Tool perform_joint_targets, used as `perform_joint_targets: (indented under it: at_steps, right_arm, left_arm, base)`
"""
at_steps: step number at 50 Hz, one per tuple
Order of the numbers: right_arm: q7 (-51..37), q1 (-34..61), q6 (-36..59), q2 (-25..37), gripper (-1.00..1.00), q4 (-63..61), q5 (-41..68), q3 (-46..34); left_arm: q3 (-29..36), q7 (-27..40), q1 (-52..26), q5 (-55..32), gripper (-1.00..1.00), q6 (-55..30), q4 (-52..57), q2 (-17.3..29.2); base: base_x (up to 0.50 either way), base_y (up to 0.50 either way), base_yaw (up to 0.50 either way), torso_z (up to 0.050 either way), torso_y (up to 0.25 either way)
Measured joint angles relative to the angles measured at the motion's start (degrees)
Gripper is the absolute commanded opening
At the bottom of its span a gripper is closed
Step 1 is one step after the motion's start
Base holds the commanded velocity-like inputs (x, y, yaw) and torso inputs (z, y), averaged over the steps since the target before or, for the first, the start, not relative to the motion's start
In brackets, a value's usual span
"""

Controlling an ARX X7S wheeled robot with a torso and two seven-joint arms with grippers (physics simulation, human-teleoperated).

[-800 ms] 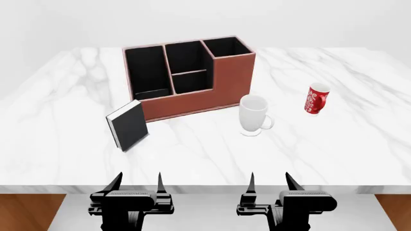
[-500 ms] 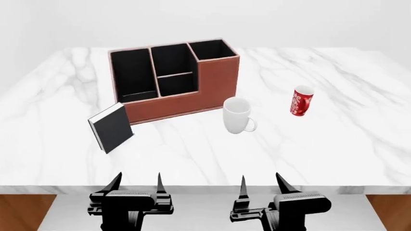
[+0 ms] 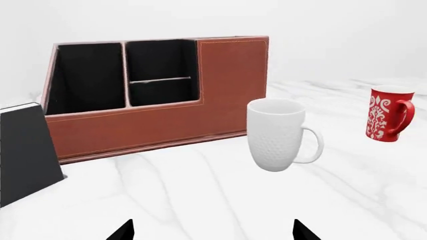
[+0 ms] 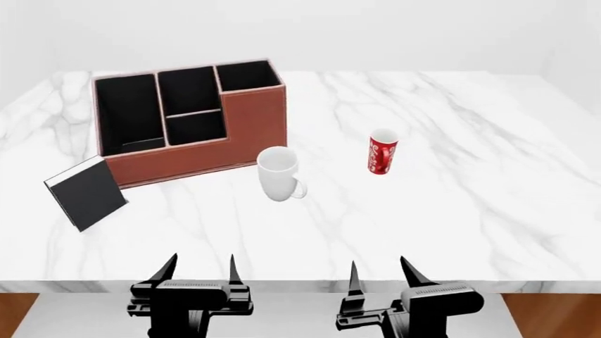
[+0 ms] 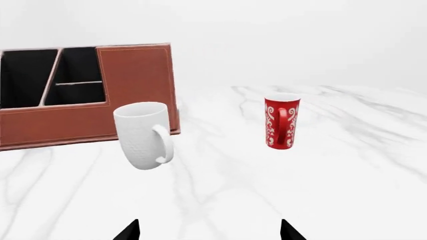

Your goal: Pick up the red mug and place it to the right of the caddy.

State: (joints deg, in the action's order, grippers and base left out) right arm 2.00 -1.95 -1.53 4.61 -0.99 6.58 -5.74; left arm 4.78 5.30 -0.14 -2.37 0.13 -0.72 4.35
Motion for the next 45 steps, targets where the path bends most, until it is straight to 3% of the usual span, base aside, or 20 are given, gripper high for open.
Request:
perform_joint_targets:
  at_steps: [8, 12, 20, 29, 45]
  right_arm:
    - [-0.51, 0.17, 0.06, 0.71, 1.00, 0.23, 0.80, -0.42]
    - [-0.78, 0.92, 3.28, 1.33, 1.00, -2.03, 1.74, -0.70]
    - [-2.04, 8.13, 21.32, 4.83, 1.00, -14.56, 6.35, -0.08]
    - [-3.80, 15.62, 34.59, 7.45, 1.00, -22.67, 9.20, 0.80]
    - [-4.84, 19.35, 40.18, 8.76, 1.00, -24.33, 10.74, 1.51]
  left_arm:
    - [0.74, 0.51, -0.10, -0.78, 1.00, -0.59, 0.12, 0.35]
    - [0.95, 0.46, -0.97, -2.09, 1.00, -5.53, 3.58, 1.02]
    - [-0.64, 1.76, -12.63, -6.34, 1.00, -27.40, 17.24, 2.77]
    - [-2.72, 3.13, -27.13, -10.25, 1.00, -46.40, 26.87, 3.78]
    - [-3.01, 4.08, -35.12, -12.39, 1.00, -55.79, 31.42, 4.85]
  base:
    - [0.05, -0.33, 0.00, 0.000, 0.000]
    - [0.00, 0.00, 0.00, 0.000, 0.000]
    - [0.01, 0.00, 0.00, 0.000, 0.000]
    - [0.50, 0.00, 0.00, 0.000, 0.000]
    - [0.50, 0.00, 0.00, 0.000, 0.000]
